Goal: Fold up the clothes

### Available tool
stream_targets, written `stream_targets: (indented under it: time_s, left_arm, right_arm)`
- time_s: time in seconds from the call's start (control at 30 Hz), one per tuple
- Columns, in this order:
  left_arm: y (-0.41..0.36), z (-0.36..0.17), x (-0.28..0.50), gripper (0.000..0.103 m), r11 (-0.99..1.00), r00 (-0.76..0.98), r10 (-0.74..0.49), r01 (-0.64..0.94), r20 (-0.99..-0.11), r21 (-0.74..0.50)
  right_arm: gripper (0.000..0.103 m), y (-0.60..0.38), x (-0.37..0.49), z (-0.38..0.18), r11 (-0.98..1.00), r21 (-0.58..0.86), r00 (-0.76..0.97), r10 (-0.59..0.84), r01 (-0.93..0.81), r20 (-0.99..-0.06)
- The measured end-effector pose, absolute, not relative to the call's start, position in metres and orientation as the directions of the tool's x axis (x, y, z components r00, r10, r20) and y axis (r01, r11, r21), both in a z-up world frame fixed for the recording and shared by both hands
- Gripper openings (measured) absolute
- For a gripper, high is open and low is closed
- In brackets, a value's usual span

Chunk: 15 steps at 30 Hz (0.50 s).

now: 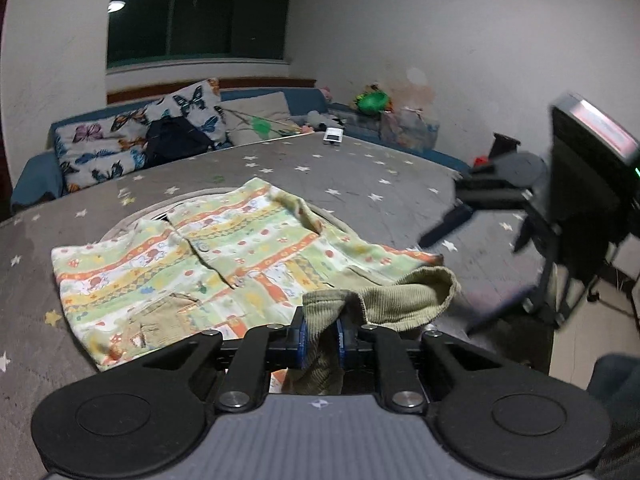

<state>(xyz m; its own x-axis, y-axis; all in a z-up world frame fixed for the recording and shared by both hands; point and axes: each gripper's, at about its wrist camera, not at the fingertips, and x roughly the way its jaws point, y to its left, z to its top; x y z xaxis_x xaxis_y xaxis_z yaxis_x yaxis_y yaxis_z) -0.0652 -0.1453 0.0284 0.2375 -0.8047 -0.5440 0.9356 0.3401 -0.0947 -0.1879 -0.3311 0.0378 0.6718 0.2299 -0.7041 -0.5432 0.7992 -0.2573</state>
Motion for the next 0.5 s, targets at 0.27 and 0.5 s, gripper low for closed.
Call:
stream_targets:
  time_s: [0.27, 0.5]
  left_arm:
    - [-0.146, 0.031, -0.067, 0.016, 0.342, 0.245, -0.797, 0.936, -0.551, -0.079]
    - [-0.140, 0.029, -0.086, 0.029, 0.317, 0.270, -0.787, 0.948, -0.554, 0.012]
  right_arm:
    - [0.056, -0.314, -0.171, 0.017, 0.786, -0.311, 0.690, 0.194, -0.534, -0.697]
    - [0.019, -0.312, -0.153, 0.013, 0.827, -0.281, 0.708, 0.186, -0.487, -0.682]
